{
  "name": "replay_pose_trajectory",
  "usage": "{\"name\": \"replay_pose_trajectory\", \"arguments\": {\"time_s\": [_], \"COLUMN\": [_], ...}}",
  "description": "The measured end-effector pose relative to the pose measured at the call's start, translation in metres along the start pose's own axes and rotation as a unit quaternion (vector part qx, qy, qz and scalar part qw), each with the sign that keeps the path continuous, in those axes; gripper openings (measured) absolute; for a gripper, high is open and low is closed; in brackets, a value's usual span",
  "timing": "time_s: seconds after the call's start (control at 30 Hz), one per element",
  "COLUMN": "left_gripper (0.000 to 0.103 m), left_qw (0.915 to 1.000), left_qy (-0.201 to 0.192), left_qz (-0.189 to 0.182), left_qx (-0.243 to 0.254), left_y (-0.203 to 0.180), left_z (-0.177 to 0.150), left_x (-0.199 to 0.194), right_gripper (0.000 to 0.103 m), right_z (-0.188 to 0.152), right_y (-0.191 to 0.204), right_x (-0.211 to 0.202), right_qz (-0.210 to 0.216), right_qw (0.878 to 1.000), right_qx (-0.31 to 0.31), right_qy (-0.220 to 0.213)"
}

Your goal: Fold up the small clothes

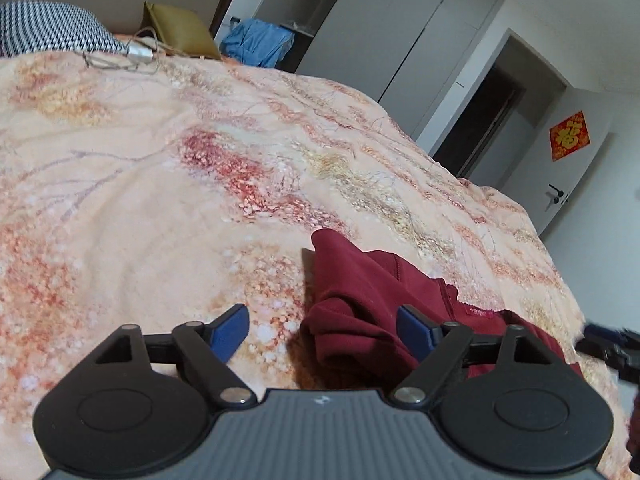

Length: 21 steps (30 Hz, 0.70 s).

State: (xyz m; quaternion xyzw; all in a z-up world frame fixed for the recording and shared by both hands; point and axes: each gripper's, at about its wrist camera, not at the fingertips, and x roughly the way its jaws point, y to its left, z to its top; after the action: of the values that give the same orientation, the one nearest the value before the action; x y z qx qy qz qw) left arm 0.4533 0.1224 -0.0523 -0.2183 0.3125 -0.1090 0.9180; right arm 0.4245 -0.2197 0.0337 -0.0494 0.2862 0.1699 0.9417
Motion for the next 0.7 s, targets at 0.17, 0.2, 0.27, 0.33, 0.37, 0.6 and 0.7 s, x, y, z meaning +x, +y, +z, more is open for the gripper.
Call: {"name": "replay_pose_trajectory", "arguments": {"time_s": [0.17,0.2,0.27,0.33,0.37,0.6,0.7], "left_gripper": [0.052,0.045,0.040,0.029,0.026,0.015,0.013], "left_qw": [0.9998,0.9997,0.9995,0.9996,0.9996,0.9996,0.9995], "left_qy": [0.016,0.018,0.018,0.018,0.020,0.015,-0.008], "left_qz": [-0.009,-0.012,-0.018,-0.014,-0.011,-0.012,-0.013], "left_qx": [-0.007,-0.011,-0.019,-0.015,-0.012,-0.020,-0.029], "left_y": [0.002,0.004,0.005,0.005,0.006,0.008,0.009], "left_z": [-0.004,-0.004,-0.005,-0.005,-0.005,-0.011,-0.016], "left_x": [0.007,0.008,0.008,0.009,0.009,0.004,-0.005], "right_gripper": [0.062,0.060,0.057,0.057,0.057,0.001,0.000], "right_z": [0.048,0.056,0.069,0.077,0.079,0.068,0.071], "right_y": [0.032,0.042,0.061,0.081,0.092,0.127,0.121], "right_x": [0.073,0.088,0.116,0.140,0.150,0.190,0.182], "right_qz": [0.102,0.119,0.149,0.169,0.175,0.194,0.175], "right_qw": [0.994,0.992,0.988,0.984,0.983,0.972,0.981], "right_qx": [0.027,0.026,0.022,0.008,-0.002,-0.030,-0.019], "right_qy": [0.002,0.010,0.028,0.050,0.063,0.125,0.087]}}
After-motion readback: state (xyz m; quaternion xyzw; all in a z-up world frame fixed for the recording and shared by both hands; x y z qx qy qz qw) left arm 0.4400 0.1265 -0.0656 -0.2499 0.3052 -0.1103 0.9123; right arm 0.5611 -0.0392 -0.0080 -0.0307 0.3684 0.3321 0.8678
